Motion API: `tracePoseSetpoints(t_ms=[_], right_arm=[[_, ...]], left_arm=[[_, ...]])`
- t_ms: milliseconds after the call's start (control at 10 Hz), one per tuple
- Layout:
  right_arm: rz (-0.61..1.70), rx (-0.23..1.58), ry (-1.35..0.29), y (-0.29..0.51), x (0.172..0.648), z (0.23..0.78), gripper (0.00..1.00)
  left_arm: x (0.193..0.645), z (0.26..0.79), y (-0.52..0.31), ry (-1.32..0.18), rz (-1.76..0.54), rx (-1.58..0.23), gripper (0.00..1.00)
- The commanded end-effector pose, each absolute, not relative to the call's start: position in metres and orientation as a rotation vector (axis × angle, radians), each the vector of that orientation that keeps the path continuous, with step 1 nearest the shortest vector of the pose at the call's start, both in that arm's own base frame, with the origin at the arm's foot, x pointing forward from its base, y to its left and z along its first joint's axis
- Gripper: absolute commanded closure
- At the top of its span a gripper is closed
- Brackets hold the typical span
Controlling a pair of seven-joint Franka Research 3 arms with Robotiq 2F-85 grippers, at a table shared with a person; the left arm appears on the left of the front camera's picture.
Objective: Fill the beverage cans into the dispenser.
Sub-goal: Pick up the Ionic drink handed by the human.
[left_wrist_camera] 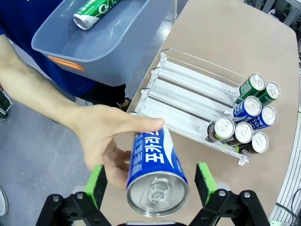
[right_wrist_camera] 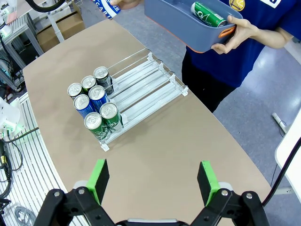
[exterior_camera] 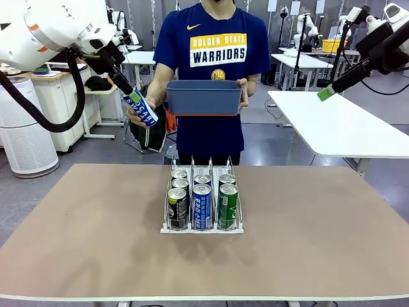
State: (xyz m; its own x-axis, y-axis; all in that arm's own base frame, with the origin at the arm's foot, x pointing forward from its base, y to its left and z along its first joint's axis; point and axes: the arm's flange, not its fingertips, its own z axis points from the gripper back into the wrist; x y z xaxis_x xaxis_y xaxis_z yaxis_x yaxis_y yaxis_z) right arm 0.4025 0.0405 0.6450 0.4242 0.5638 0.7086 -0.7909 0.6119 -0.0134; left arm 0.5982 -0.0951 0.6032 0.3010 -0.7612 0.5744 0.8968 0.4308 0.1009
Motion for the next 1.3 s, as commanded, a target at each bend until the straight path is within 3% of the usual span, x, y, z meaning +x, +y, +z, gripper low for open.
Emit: tracePoseSetpoints(t_ms=[0,100,200,300,400,500,600,700,800,900,1000,1100,1200], right_arm=[[0.868,0.348,-0.736,0.0407,0.4022,0.6434,0.00],[0.868,0.348,-0.736,0.0407,0.4022,0.6434,0.00],[0.868,0.348,-0.736,0.0407,0.4022,0.6434,0.00],[0.868,0.348,-0.736,0.0407,0.4022,0.6434,0.00],[0.868,0.348,-0.736,0.0407,0.4022,0.6434,0.00],[0.868,0.348,-0.736,0.0407,0.4022,0.6434,0.00],[0.868,0.348,-0.736,0.0407,0.4022,0.6434,0.00],[0.868,0.348,-0.736,0.0407,0.4022,0.6434,0.00],[0.868,0.348,-0.736,0.0407,0.4022,0.6434,0.00],[0.868,0.348,-0.736,0.0407,0.4022,0.6434,0.00],[0.868,0.348,-0.736,0.0407,0.4022,0.6434,0.00],[0.868,0.348,-0.736,0.0407,0.4022,0.6434,0.00],[0.868,0.348,-0.736,0.0407,0.4022,0.6434,0.00]], left_arm=[[0.5952,0.5977,-0.0914,-0.607,-1.113,-0.303,0.00],[0.5962,0.5976,-0.0903,-0.581,-1.108,-0.298,0.20],[0.5965,0.5981,-0.0906,-0.578,-1.110,-0.303,0.20],[0.5959,0.5981,-0.0914,-0.576,-1.107,-0.313,0.40],[0.5980,0.5969,-0.0903,-0.574,-1.110,-0.318,0.22],[0.5982,0.5970,-0.0888,-0.572,-1.114,-0.323,0.60],[0.5978,0.5973,-0.0889,-0.573,-1.112,-0.327,0.42],[0.5980,0.5980,-0.0907,-0.572,-1.110,-0.323,0.80],[0.5977,0.5989,-0.0898,-0.568,-1.111,-0.317,0.62],[0.5973,0.5998,-0.0893,-0.564,-1.112,-0.321,1.00],[0.5973,0.5997,-0.0898,-0.558,-1.108,-0.323,0.82],[0.5963,0.6005,-0.0899,-0.557,-1.107,-0.316,1.00],[0.5946,0.6014,-0.0895,-0.556,-1.111,-0.309,1.00]])
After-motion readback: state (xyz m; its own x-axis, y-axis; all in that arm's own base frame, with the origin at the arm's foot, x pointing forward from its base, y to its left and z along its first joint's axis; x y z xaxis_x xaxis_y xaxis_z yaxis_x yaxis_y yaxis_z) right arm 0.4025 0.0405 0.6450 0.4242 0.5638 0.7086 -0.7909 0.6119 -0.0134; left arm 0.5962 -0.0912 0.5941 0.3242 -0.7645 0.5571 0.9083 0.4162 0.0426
